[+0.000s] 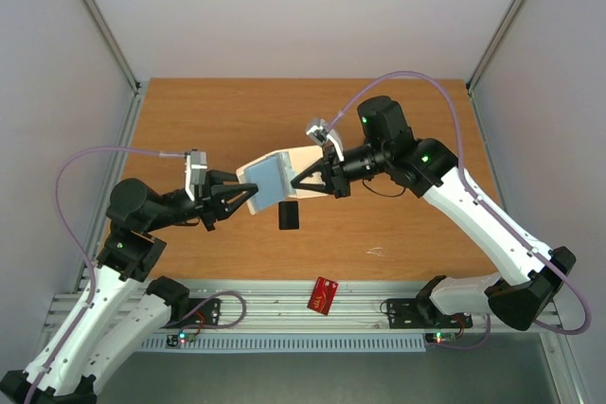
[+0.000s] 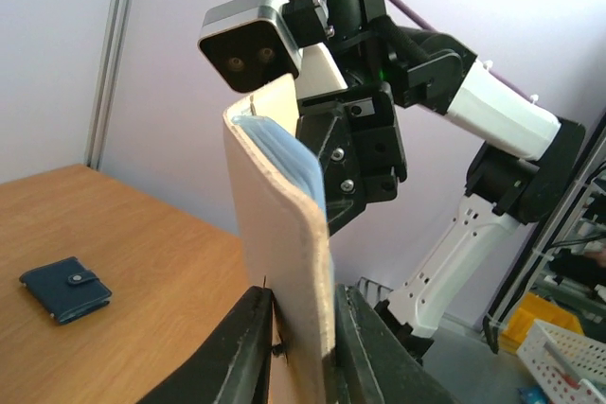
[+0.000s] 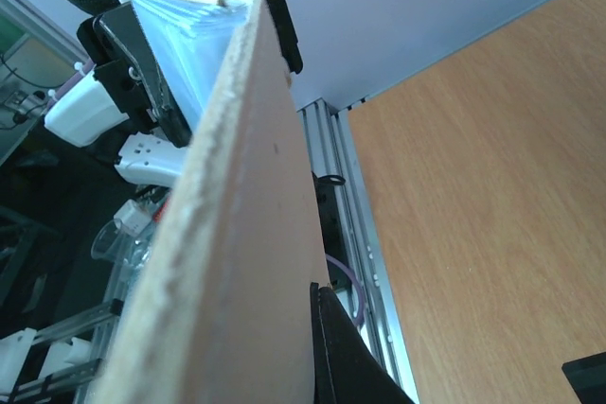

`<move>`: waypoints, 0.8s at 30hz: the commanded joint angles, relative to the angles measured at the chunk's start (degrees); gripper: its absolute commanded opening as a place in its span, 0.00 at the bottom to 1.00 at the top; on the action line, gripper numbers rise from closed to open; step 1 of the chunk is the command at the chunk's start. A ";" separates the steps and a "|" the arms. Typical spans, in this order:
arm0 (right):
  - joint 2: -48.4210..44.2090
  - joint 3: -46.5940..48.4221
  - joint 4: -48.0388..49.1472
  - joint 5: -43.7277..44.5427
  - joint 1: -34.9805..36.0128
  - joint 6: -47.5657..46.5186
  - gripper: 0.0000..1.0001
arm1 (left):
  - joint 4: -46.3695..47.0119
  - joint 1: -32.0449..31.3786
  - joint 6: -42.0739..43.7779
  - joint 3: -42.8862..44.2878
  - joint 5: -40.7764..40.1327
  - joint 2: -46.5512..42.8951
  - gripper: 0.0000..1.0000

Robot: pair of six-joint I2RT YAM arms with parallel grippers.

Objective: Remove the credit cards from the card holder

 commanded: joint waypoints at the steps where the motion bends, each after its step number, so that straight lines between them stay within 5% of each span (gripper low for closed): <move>1: -0.97 1.63 0.45 -2.93 -1.30 -1.34 0.01 | 4.30 0.67 -1.39 1.96 1.60 -0.58 0.18; 11: -0.86 2.25 -2.36 -5.42 -2.68 -2.37 0.03 | 4.42 0.87 -1.41 1.44 2.50 -0.25 0.16; 18: 0.17 3.21 -0.68 -8.59 -1.54 0.32 0.02 | -2.97 0.78 3.65 1.77 -6.66 0.80 0.01; 24: 1.81 4.09 0.50 -6.09 1.23 0.20 0.02 | -0.89 -0.01 2.50 0.99 -4.83 1.39 0.10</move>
